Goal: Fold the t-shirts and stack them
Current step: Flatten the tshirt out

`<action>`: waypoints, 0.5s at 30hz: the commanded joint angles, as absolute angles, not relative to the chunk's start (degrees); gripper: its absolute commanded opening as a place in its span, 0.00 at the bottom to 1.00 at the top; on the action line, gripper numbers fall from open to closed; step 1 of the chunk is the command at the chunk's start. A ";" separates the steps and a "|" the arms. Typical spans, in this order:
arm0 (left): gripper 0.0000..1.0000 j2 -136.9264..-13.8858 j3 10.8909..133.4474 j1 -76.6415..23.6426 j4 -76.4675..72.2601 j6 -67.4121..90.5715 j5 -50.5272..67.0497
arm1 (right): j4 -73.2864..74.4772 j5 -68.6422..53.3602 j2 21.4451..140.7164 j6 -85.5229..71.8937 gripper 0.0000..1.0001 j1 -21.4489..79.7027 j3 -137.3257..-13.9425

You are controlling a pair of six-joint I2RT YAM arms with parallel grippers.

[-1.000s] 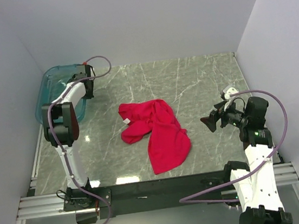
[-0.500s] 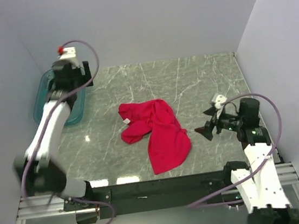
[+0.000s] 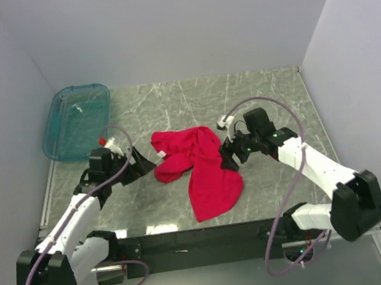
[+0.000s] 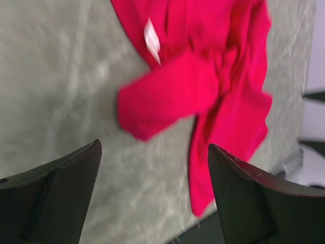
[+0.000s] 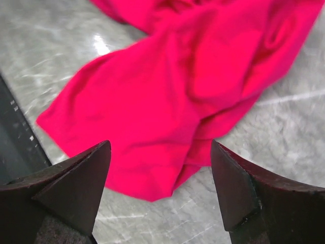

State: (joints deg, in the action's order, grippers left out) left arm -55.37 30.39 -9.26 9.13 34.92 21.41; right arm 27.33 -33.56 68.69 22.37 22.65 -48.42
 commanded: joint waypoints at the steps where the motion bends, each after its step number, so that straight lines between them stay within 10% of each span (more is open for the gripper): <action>1: 0.90 -53.88 28.92 -15.01 5.54 44.55 22.07 | 24.44 -28.83 72.23 15.30 0.85 23.20 -50.54; 15: 0.82 -67.93 32.61 -23.11 4.66 43.68 10.20 | 21.53 -29.27 80.67 12.75 0.81 23.29 -48.69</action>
State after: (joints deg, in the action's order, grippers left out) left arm -66.81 29.95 -22.02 7.92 42.98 12.86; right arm 23.68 -30.04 79.20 14.02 22.76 -48.27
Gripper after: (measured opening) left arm 0.828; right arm 0.815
